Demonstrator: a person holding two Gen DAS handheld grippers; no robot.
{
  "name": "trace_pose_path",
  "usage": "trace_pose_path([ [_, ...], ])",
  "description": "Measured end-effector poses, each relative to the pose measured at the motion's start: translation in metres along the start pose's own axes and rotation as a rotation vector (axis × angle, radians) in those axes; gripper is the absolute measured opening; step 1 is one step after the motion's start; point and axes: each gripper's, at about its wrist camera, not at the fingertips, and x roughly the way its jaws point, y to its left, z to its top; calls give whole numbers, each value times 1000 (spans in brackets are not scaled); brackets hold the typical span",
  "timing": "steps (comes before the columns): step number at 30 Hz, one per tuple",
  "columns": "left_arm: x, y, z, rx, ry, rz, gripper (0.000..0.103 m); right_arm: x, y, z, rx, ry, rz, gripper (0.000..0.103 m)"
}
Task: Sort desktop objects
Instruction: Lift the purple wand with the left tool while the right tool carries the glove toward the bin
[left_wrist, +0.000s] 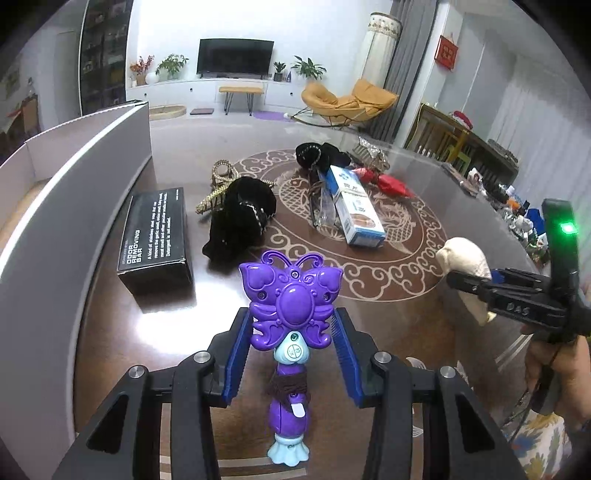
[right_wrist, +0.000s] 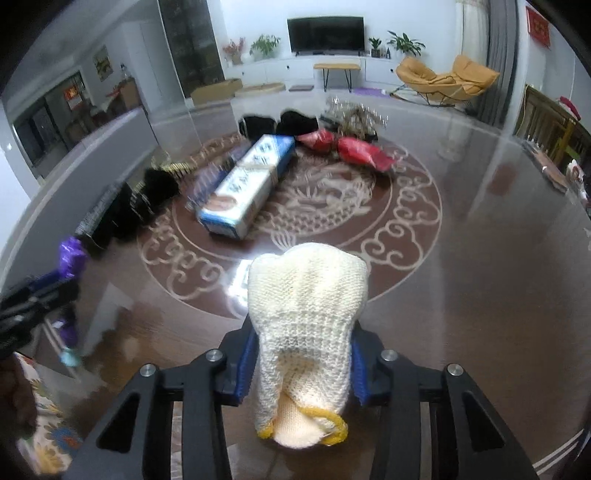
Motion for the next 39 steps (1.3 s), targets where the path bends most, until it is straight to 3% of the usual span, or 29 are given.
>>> trace_pose_path([
  [8,0,14,-10,-30,18,-8,43,-37,-3,-4,38,-69,42,43],
  [16,-11,18,-15,-26,-12,-16,43,-41,10,-10,31,-66,81,43],
  [31,-114,25,-3,-52,-299,-26,43,-53,55,0,-78,-90,112,43],
  [39,-183,64,13,-142,-405,-40,43,-61,103,18,-148,-104,183,43],
])
